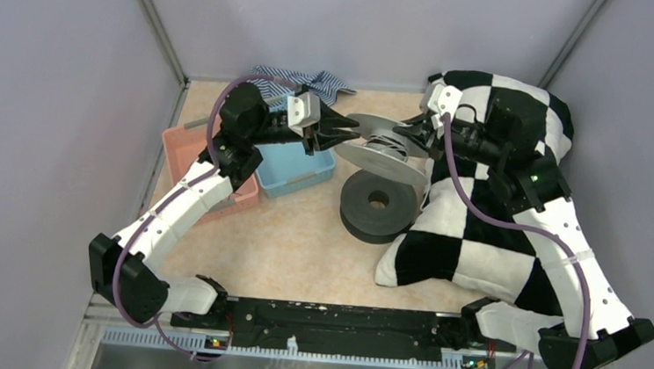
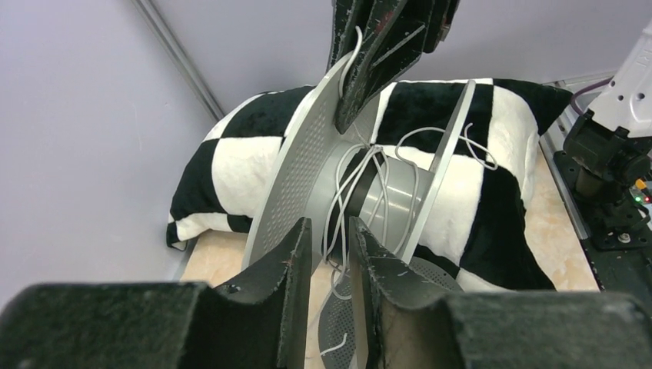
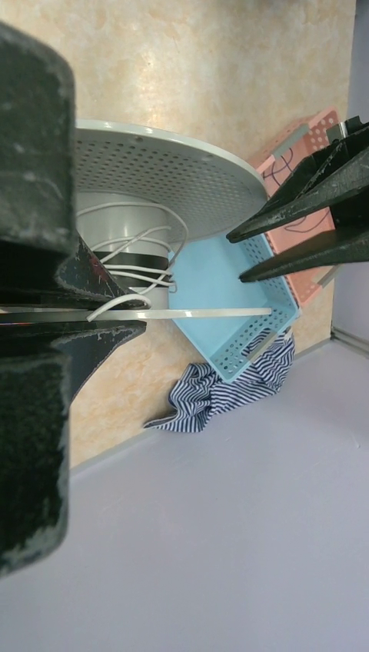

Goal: Wrap the cables
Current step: Wrap the cable around the cable reel.

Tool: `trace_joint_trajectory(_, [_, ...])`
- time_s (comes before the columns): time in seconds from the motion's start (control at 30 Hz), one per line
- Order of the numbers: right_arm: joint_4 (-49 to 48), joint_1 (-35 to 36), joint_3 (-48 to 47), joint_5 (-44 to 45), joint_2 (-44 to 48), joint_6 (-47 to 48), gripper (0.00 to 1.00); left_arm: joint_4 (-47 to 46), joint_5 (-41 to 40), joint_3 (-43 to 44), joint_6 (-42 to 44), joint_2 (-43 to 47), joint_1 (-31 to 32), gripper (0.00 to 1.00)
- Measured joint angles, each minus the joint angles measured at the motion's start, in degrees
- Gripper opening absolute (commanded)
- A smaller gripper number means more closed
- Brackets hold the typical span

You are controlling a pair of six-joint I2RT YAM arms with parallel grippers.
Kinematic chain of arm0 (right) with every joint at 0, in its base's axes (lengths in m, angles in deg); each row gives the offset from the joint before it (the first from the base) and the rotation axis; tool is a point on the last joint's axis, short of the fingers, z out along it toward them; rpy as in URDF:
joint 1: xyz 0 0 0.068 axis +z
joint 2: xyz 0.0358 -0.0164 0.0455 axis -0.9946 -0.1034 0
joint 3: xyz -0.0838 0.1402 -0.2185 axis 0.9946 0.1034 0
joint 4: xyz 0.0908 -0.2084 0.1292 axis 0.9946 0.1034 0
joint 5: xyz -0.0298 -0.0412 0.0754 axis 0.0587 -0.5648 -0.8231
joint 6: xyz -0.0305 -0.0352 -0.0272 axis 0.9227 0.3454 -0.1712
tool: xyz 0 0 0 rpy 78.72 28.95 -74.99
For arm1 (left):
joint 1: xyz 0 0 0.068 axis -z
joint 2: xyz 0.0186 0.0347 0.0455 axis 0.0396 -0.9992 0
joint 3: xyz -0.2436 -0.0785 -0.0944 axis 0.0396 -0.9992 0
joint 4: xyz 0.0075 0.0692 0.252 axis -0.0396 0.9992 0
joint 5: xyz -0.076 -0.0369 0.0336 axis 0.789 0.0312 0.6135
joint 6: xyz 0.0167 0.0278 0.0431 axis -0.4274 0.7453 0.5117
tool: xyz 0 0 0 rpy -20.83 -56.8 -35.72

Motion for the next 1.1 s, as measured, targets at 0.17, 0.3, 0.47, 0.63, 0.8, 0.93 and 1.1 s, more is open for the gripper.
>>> trace_joint_trajectory(0.17, [0.20, 1.25, 0.00, 3.72, -0.02, 1.33, 0.00, -1.42, -2.14, 0.00, -1.31, 0.02, 0.00, 0.43])
trace_joint_trajectory(0.3, [-0.02, 2.38, 0.17, 7.34, -0.02, 2.12, 0.00, -1.79, -4.28, 0.00, -2.64, 0.76, 0.02, 0.49])
trace_joint_trajectory(0.47, [-2.01, 3.54, 0.37, 16.31, -0.87, -1.64, 0.00, -3.37, -8.28, -0.15, -5.66, 4.39, 0.24, 0.52])
trace_joint_trajectory(0.63, [-6.10, 3.54, -1.42, 29.99, -4.39, -14.75, 0.00, -5.11, -15.72, -2.12, -7.80, 9.46, 3.74, 0.53])
trace_joint_trajectory(0.8, [-7.52, 3.61, -4.33, 45.44, -9.07, -29.05, 0.00, -7.85, -26.69, -7.58, -13.44, 11.30, 11.17, 0.50])
trace_joint_trajectory(0.93, [-6.03, 3.61, -6.56, 55.10, -12.48, -38.21, 0.00, -9.07, -36.70, -12.66, -21.55, 9.44, 14.71, 0.54])
trace_joint_trajectory(1.1, [-5.18, 3.61, -6.93, 61.09, -14.51, -44.46, 0.00, -10.82, -45.75, -17.99, -30.56, 6.88, 17.68, 0.57])
